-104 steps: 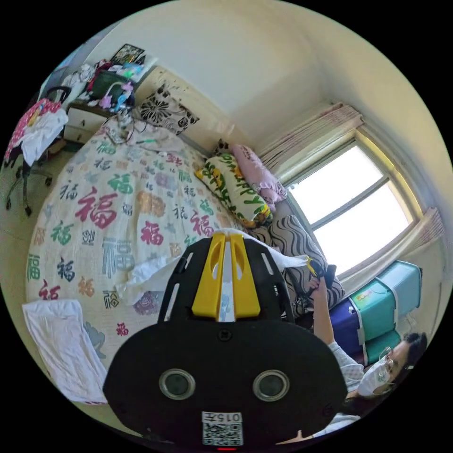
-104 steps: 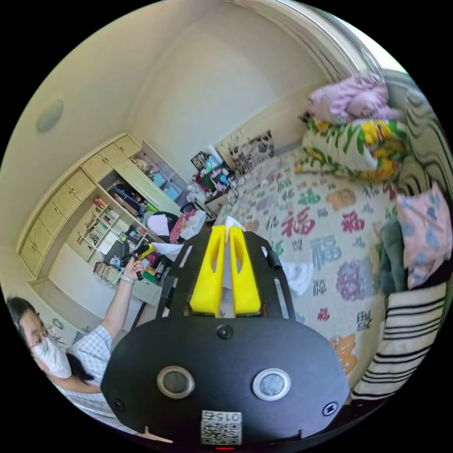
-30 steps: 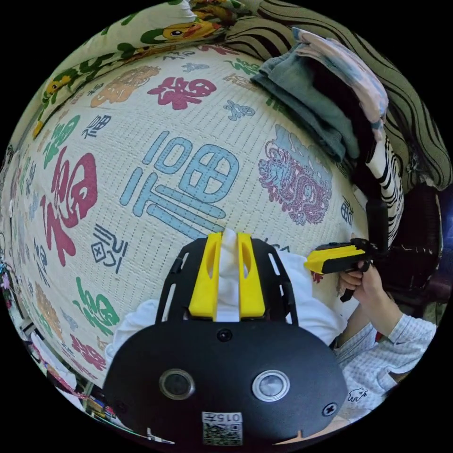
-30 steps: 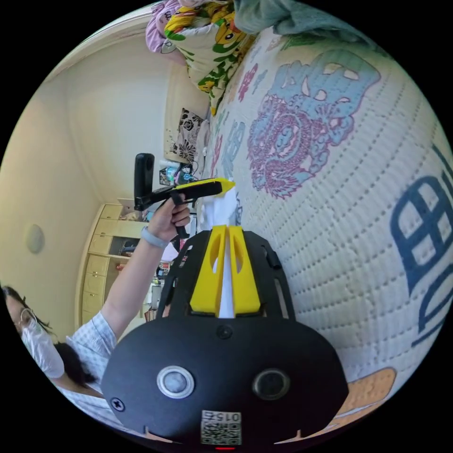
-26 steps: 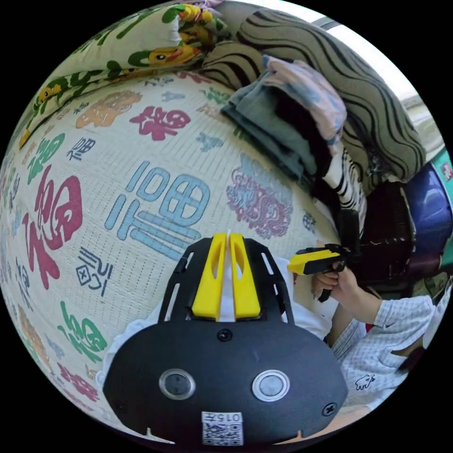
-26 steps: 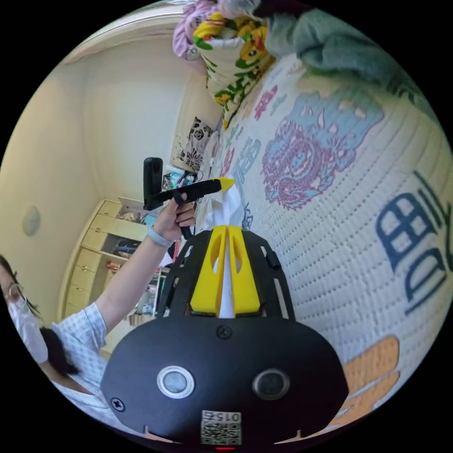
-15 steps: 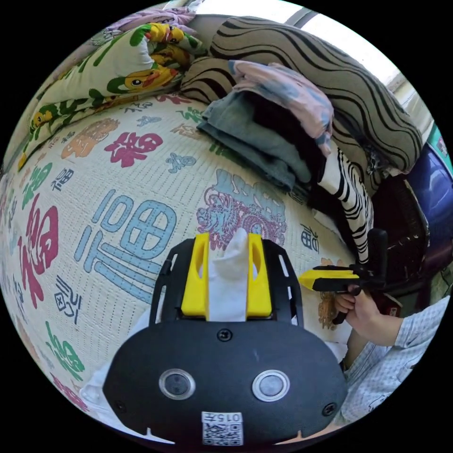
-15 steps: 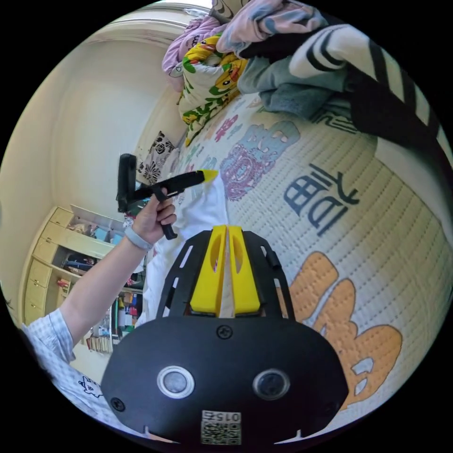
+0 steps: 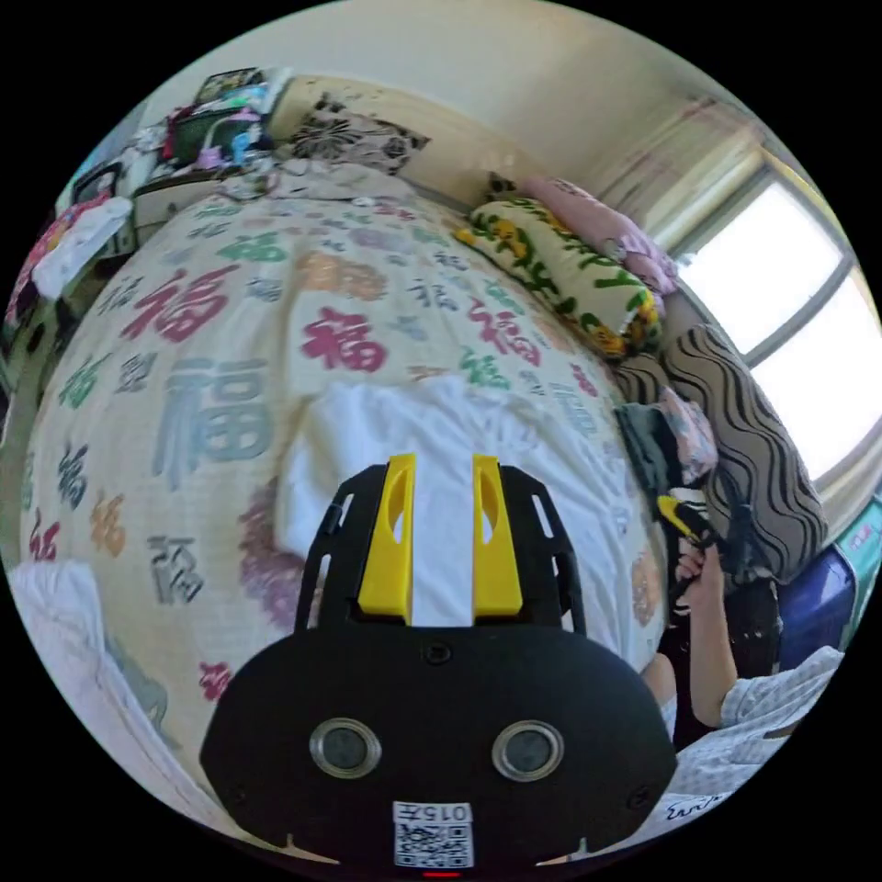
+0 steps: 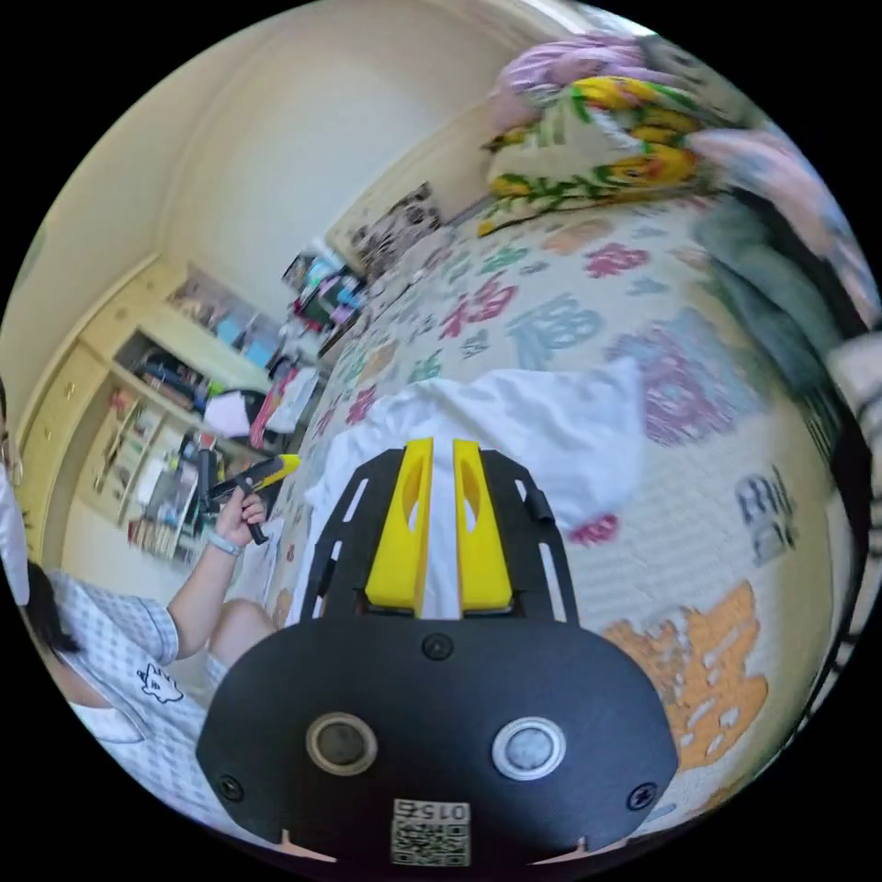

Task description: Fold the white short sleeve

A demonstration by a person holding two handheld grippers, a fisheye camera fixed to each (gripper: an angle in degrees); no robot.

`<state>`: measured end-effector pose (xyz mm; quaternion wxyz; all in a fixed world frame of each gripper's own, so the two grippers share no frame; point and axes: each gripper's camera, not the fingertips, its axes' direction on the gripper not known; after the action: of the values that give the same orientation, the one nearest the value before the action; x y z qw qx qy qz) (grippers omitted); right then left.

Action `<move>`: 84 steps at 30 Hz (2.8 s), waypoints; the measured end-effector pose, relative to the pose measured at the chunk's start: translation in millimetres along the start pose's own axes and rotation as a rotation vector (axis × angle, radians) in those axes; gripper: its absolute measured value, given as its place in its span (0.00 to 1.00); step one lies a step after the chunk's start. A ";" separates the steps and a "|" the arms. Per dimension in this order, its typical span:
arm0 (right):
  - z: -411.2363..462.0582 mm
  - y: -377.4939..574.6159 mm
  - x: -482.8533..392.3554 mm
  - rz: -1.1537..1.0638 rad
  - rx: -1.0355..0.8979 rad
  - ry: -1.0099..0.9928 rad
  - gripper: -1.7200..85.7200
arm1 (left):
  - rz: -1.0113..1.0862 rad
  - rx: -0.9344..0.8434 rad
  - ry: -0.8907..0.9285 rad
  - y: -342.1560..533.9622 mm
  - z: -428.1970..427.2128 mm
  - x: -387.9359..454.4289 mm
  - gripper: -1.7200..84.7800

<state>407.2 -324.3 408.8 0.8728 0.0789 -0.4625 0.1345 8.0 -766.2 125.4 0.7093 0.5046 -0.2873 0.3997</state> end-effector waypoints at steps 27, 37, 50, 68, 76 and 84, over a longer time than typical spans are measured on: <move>630.0 -114.5 -399.9 -0.574 -1.053 0.313 0.09 | -0.246 -0.219 0.114 -14.7 -122.9 -181.1 0.02; 638.6 -127.6 -440.9 -0.624 -1.021 0.233 0.01 | -0.302 -0.184 0.279 -24.2 -123.9 -195.1 0.03; 610.0 -101.6 -486.4 -0.786 -0.889 0.182 0.08 | -0.267 -0.209 0.082 3.8 -139.5 -183.6 0.02; 40.1 90.9 -126.7 -0.023 -0.651 0.400 0.11 | 0.144 -0.748 -0.091 103.9 -81.9 -71.5 0.14; 0.2 154.5 -56.2 0.192 -0.666 0.252 0.09 | 0.131 -0.844 -0.184 207.2 -37.9 -37.7 0.11; -35.8 152.6 -52.9 0.090 -0.755 0.272 0.02 | 0.150 -0.860 -0.192 246.2 -10.2 -25.2 0.02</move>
<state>360.0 -178.3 347.0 0.8870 -0.2861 -0.3625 0.0027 -215.8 -721.3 221.4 0.7938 0.1764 -0.5276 0.2456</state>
